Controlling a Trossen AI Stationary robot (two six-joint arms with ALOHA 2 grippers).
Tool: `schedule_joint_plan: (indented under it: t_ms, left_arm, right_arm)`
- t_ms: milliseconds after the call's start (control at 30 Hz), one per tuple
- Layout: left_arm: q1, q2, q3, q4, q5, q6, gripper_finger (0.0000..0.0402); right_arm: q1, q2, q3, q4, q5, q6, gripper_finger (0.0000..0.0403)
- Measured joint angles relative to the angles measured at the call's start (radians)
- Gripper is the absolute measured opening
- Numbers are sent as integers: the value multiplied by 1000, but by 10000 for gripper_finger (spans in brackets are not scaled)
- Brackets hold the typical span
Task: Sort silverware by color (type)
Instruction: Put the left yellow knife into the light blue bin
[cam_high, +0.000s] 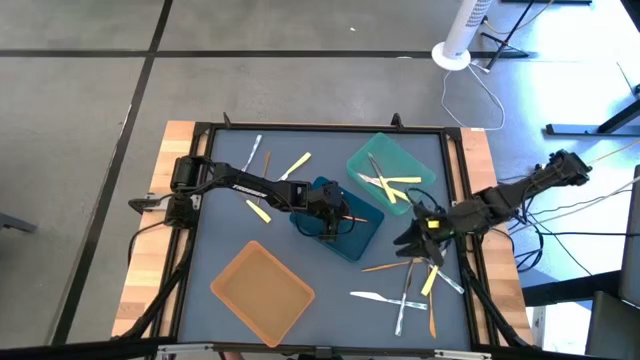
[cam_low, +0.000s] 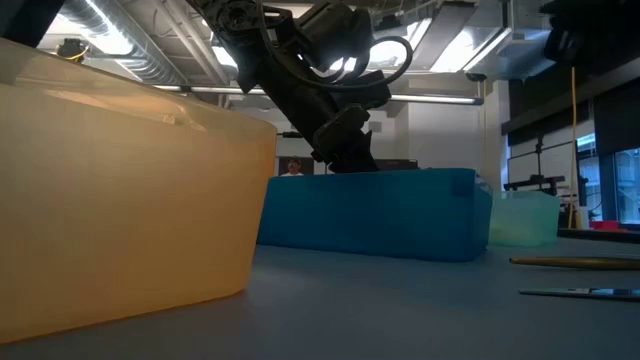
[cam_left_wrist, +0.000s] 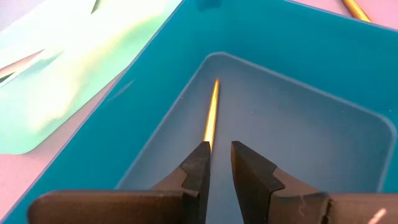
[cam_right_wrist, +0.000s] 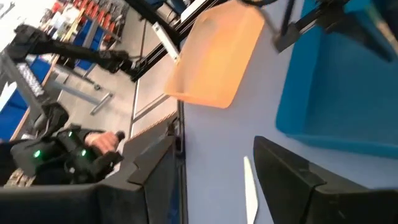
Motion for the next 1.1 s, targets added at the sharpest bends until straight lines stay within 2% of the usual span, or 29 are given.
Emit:
schedule_joint_plan:
  t_ms: [300, 600, 800, 1100]
  left_arm:
    - [0, 0, 0, 0, 0, 0, 59]
    - [0, 0, 0, 0, 0, -6, 59]
    - [0, 0, 0, 0, 0, -6, 59]
    - [0, 0, 0, 0, 0, -6, 59]
  right_arm:
    - [122, 51, 0, -47, 11, -4, 205]
    - [221, 68, -1, -221, -21, 25, 205]
    - [259, 68, -1, -320, -118, 17, 205]
    - [257, 68, -1, -355, -123, -8, 205]
